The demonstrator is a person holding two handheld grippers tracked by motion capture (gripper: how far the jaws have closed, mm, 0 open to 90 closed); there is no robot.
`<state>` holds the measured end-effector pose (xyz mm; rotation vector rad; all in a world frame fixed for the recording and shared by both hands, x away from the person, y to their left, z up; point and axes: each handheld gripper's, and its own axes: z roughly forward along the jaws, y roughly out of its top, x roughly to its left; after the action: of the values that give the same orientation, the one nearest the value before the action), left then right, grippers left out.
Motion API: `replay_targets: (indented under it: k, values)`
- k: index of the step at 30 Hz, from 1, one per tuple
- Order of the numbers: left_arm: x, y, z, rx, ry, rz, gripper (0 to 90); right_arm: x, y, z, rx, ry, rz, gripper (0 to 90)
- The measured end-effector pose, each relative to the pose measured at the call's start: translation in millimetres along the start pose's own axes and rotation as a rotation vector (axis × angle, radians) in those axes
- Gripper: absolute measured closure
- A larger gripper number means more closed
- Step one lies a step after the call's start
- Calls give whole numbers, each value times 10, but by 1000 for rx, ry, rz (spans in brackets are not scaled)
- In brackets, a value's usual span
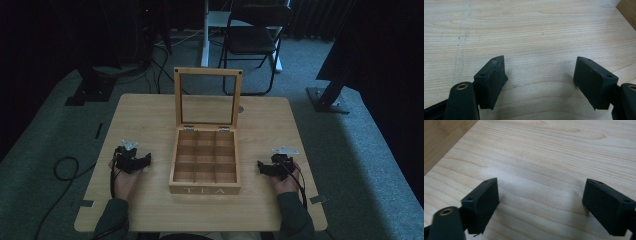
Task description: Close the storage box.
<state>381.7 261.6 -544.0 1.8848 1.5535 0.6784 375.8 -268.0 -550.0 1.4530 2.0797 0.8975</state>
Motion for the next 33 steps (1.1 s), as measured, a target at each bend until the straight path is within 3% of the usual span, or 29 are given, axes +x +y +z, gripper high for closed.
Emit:
replay_targets:
  k: [4,8,15,17,19,21,26,33]
  values:
    - [0,-1,0,0,-3,1,259,1,0,0,0,3,-2,143]
    - [-10,4,10,8,-20,19,198,1,1,1,0,6,-3,143]
    - [-1,22,26,11,-28,31,196,16,0,-1,0,29,-27,144]
    - [-7,31,27,12,-24,28,210,16,0,-1,0,29,-27,143]
    - [-15,40,26,11,-24,25,280,17,0,-1,0,29,-26,143]
    - [-34,71,20,19,-11,34,331,17,0,-1,0,29,-25,143]
    - [-44,185,35,48,-46,23,371,16,0,-1,0,29,-27,143]
    - [-79,471,-35,-15,-98,18,373,21,-4,-4,-1,30,-28,143]
